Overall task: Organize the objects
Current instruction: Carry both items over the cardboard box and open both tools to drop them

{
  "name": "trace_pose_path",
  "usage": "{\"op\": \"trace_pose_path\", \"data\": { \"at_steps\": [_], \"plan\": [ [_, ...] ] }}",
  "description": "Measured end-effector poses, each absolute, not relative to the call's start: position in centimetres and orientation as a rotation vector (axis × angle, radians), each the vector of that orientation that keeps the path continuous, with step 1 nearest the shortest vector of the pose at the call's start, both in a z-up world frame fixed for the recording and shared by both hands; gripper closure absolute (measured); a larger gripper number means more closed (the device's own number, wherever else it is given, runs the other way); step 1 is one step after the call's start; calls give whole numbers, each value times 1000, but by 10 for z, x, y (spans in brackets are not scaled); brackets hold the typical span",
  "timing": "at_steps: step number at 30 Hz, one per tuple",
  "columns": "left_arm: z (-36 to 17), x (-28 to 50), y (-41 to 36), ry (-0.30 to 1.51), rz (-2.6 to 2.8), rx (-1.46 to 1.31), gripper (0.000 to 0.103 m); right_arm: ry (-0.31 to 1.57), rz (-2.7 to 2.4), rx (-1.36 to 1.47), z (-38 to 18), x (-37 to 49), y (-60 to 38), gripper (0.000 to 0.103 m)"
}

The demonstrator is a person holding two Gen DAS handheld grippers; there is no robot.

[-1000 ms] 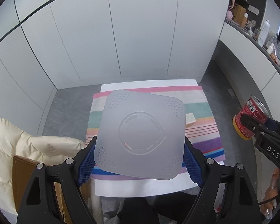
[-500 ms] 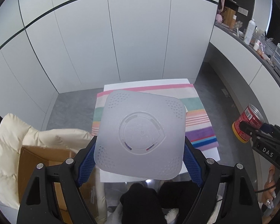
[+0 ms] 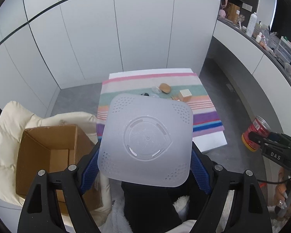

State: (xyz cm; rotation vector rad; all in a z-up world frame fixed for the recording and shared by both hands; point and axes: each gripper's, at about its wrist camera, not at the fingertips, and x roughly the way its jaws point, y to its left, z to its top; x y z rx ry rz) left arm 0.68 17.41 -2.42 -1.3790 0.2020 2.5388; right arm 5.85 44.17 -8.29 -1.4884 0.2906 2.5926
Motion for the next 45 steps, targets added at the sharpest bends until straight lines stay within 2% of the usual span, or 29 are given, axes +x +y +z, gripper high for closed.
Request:
{"op": "trace_pose_path", "data": {
  "at_steps": [8, 15, 25, 32, 37, 45],
  "plan": [
    [-27, 6, 140, 175, 2604, -1382, 19, 246, 2617, -1518, -86, 51, 413, 44],
    [-37, 8, 76, 80, 2684, -1467, 19, 134, 2729, -1564, -78, 33, 352, 44],
    [-55, 30, -48, -195, 2864, -1639, 19, -168, 2987, -1714, -82, 4, 204, 44],
    [-65, 56, -116, -358, 2951, -1726, 19, -495, 3161, -1837, -89, 19, 83, 44],
    [-71, 67, -144, -378, 3039, -1716, 19, -611, 3230, -1908, -96, 33, 34, 44],
    [-98, 39, -168, -343, 3111, -1716, 19, -604, 3236, -1993, -110, 11, -7, 44]
  ]
}}
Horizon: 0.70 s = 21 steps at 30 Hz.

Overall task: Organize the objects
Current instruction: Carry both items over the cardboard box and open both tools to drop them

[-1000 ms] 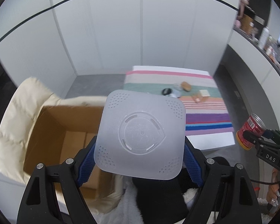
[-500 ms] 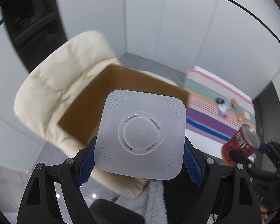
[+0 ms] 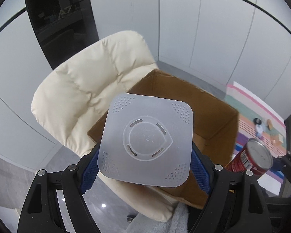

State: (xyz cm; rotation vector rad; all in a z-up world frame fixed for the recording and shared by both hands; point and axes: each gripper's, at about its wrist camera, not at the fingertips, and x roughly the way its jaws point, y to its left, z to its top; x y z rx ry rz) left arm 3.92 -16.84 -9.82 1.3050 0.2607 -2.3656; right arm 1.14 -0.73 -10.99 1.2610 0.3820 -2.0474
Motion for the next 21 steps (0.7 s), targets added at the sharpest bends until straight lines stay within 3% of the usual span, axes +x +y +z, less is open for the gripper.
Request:
{"op": "trace_pose_path", "data": {
  "at_steps": [12, 15, 18, 21],
  "plan": [
    [-127, -16, -203, 255, -2318, 1309, 16, 388, -2089, 1298, -148, -49, -52, 42],
    [-127, -16, -209, 267, -2312, 1307, 2, 370, -2109, 1320, -152, -56, -51, 7],
    [-130, -15, -212, 350, -2331, 1346, 2, 309, -2117, 1302, -149, -58, -45, 5],
    [-131, -17, -209, 323, -2332, 1362, 2, 316, -2133, 1306, -148, -61, -43, 5]
  ]
}}
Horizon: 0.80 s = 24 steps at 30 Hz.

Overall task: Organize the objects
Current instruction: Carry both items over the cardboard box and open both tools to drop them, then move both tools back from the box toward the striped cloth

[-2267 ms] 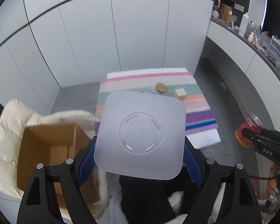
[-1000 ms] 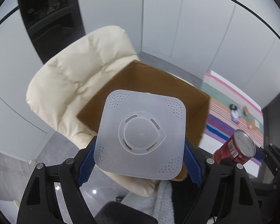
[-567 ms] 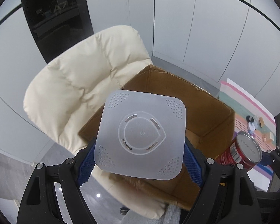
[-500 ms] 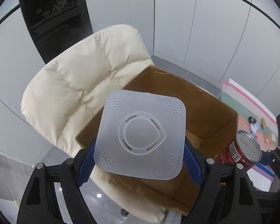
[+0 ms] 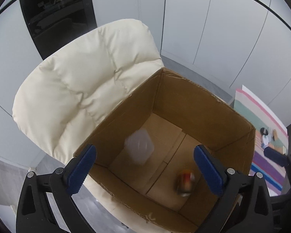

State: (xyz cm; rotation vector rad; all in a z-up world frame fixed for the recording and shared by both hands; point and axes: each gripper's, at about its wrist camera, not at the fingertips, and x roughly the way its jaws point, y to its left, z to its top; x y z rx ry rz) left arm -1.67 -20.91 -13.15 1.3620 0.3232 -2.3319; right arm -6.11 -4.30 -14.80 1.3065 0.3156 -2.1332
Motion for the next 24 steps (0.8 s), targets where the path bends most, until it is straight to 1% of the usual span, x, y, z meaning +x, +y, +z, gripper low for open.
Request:
{"op": "trace_pose_path", "data": {
  "at_steps": [9, 14, 22, 24],
  "plan": [
    [-130, -12, -204, 327, -2366, 1393, 2, 284, -2138, 1347, -151, -64, -36, 5],
    [-129, -3, -202, 377, -2390, 1420, 2, 256, -2147, 1379, -154, -59, -28, 5],
    [-127, 4, -172, 331, -2442, 1486, 2, 239, -2187, 1394, -147, -44, -2, 5],
    [-123, 8, -158, 280, -2475, 1482, 2, 220, -2201, 1398, -143, -37, 8, 5]
  ]
}}
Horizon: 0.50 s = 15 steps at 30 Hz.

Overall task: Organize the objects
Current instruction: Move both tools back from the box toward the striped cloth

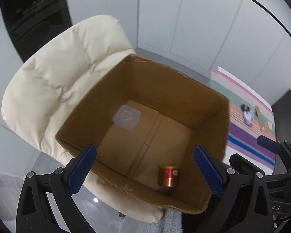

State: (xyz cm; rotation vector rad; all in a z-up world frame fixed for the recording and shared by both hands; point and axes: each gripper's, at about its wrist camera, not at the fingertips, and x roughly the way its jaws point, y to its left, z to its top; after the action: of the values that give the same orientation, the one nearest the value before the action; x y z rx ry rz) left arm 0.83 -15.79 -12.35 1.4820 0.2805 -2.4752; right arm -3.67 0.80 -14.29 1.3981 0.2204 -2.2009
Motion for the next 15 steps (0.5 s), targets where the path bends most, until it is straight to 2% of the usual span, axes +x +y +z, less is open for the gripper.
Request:
{"op": "trace_pose_path", "data": {
  "at_steps": [4, 12, 15],
  "plan": [
    [-111, 19, -128, 131, -2548, 1425, 2, 207, -2200, 1400, -138, -18, 24, 5],
    [-105, 24, -93, 68, -2629, 1426, 2, 176, -2195, 1421, -136, 5, 56, 5],
    [-108, 18, -86, 127, -2650, 1454, 2, 166, -2217, 1414, -134, 5, 66, 5]
  ]
}}
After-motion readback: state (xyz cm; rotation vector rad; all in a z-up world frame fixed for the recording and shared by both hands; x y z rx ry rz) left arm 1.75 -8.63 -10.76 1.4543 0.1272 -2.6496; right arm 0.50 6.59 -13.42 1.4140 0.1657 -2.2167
